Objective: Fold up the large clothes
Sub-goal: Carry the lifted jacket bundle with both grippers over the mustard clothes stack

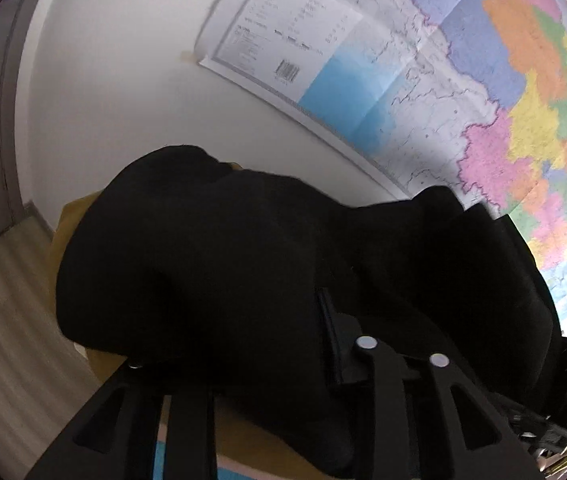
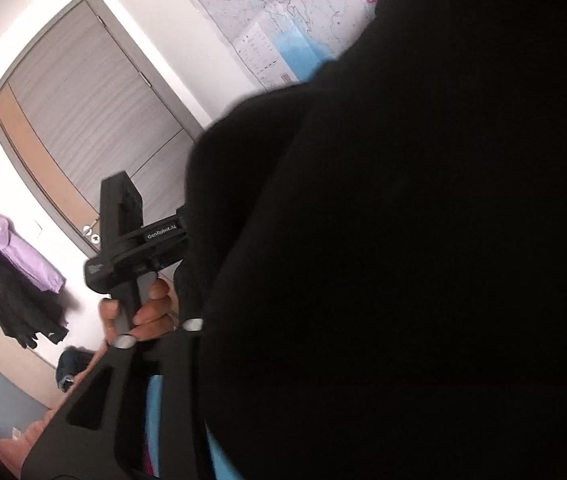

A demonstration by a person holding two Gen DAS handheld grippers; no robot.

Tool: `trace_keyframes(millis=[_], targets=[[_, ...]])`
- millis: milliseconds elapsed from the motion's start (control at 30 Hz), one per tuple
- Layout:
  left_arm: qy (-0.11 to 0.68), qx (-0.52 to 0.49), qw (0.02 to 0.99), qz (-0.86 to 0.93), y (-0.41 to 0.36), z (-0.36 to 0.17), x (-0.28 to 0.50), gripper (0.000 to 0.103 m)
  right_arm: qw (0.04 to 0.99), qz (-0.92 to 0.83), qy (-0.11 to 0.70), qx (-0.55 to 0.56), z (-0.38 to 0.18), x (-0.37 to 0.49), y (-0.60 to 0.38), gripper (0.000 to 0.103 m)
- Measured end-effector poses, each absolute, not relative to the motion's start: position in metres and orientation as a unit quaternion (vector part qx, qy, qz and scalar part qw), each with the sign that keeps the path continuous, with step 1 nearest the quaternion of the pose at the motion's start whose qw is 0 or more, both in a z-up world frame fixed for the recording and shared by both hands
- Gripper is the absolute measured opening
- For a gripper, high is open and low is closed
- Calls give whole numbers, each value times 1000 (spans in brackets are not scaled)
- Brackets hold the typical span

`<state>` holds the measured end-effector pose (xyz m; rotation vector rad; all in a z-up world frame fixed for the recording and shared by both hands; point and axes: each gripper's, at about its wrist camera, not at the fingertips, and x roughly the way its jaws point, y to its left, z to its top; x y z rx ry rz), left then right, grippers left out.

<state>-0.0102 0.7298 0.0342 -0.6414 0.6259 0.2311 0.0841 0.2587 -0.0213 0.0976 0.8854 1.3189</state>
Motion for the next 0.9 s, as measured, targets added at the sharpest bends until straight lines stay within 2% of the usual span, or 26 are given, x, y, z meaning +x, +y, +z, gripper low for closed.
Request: trace_keyframes(millis=[100,233,300,333,367,400,500,567,600,667,733,800,867,900], targets=[[307,-296,897,112,721,40,-10,34,680,604,408,82,-15,86,226,67],[314,-294,896,113,719,41,-4,36,709,568,395,134,-12,84,172,75],[317,-291,895,116,716,40,-6,41,697,559,412,180,-14,118,191,75],[318,-291,894,120,715,40,-5,42,684,559,423,202,-12,120,199,70],[319,-288,894,124,713,41,-6,41,676,561,431,208,-14,107,223,42],[321,-284,894,130,711,43,-4,40,679,562,421,212,-8,108,226,28],[315,-284,895,135,709,50,-4,39,711,576,358,186,25,87,202,20],[311,-286,897,128,707,53,-4,41,728,581,315,182,34,69,183,19],[315,-280,898,125,704,53,-3,41,730,575,319,187,27,72,203,19],[333,-259,895,141,699,49,3,44,723,540,384,194,-1,93,213,22],[350,-237,891,164,691,43,7,50,720,497,450,180,-41,95,204,31],[345,-221,894,181,683,44,2,54,715,491,459,191,-54,93,198,42],[343,-215,893,196,679,47,-2,60,728,488,445,182,-37,92,194,48],[340,-215,892,204,676,50,-7,61,741,483,437,165,-23,90,205,56]])
